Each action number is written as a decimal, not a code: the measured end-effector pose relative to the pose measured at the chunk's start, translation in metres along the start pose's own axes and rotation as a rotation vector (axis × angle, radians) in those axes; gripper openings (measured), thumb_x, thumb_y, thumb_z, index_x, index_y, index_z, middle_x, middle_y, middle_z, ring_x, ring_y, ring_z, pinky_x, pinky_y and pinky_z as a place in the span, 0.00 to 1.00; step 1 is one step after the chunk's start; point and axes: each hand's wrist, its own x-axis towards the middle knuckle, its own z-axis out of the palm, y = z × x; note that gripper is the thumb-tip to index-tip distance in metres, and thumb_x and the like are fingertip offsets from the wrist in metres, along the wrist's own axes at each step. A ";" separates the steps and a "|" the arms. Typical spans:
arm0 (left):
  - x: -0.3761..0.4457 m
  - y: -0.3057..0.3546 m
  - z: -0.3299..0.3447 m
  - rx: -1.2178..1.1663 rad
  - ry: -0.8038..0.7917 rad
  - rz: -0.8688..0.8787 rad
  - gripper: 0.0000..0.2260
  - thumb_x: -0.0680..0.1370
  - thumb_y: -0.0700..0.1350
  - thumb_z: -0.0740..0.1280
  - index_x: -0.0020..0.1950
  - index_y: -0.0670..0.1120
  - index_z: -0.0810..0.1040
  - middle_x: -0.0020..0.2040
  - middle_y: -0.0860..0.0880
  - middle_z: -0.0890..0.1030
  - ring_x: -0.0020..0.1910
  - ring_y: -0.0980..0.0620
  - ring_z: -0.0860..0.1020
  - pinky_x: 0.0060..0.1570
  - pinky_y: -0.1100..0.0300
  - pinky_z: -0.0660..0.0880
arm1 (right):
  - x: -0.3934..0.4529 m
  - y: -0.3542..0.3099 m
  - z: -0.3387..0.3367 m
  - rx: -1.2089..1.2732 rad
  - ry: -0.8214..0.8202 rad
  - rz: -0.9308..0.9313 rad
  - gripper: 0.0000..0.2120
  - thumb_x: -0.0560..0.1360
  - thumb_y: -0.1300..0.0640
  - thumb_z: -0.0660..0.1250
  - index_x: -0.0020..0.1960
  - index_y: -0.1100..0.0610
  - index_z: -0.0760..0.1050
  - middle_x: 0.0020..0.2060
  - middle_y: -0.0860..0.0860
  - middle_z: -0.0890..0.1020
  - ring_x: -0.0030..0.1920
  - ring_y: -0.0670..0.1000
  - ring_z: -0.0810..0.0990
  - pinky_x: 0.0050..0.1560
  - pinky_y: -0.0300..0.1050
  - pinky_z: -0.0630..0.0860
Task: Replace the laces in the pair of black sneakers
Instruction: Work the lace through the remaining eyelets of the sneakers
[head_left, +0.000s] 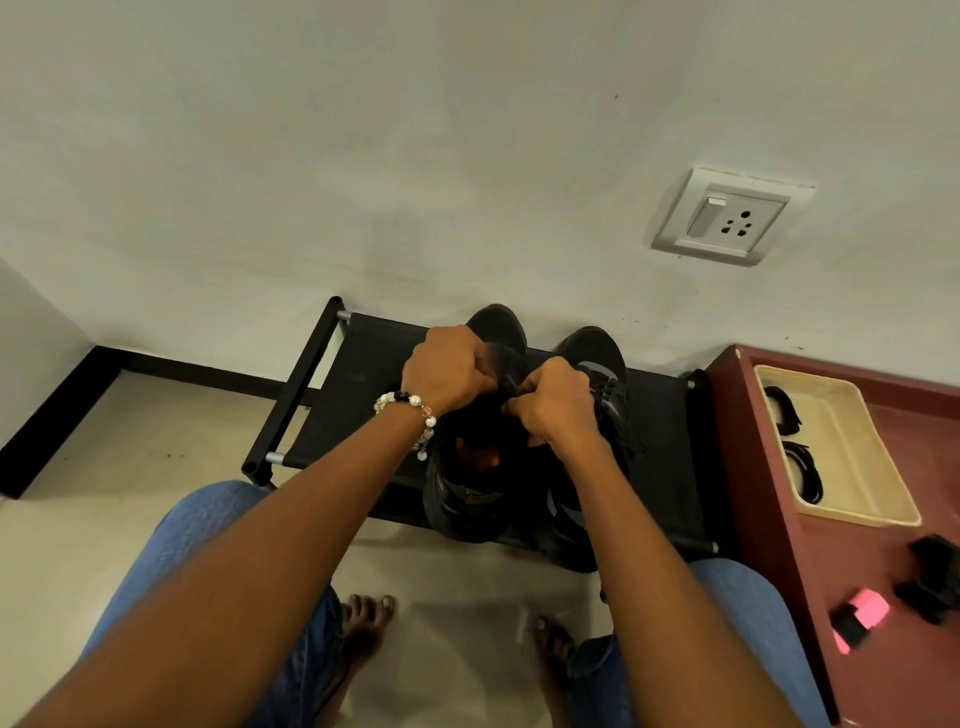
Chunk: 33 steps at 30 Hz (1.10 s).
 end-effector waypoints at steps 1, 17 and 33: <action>-0.001 0.001 0.000 0.024 -0.009 0.007 0.03 0.71 0.45 0.75 0.37 0.50 0.83 0.42 0.50 0.83 0.42 0.50 0.81 0.47 0.55 0.80 | 0.001 0.001 0.000 0.004 0.009 0.001 0.11 0.68 0.57 0.76 0.47 0.60 0.79 0.42 0.59 0.81 0.39 0.62 0.82 0.40 0.56 0.83; -0.011 0.004 0.029 -0.189 0.127 -0.210 0.03 0.73 0.45 0.74 0.46 0.49 0.86 0.45 0.49 0.85 0.46 0.49 0.82 0.50 0.52 0.80 | -0.007 -0.003 -0.011 0.032 -0.065 -0.004 0.11 0.70 0.59 0.76 0.49 0.62 0.79 0.43 0.59 0.81 0.40 0.60 0.83 0.41 0.55 0.83; 0.004 0.008 0.050 -0.439 0.153 -0.591 0.12 0.65 0.44 0.80 0.27 0.53 0.79 0.42 0.48 0.83 0.49 0.45 0.80 0.55 0.46 0.76 | -0.002 0.012 -0.030 0.151 -0.303 -0.032 0.15 0.74 0.73 0.64 0.53 0.59 0.83 0.46 0.56 0.85 0.50 0.56 0.83 0.53 0.56 0.81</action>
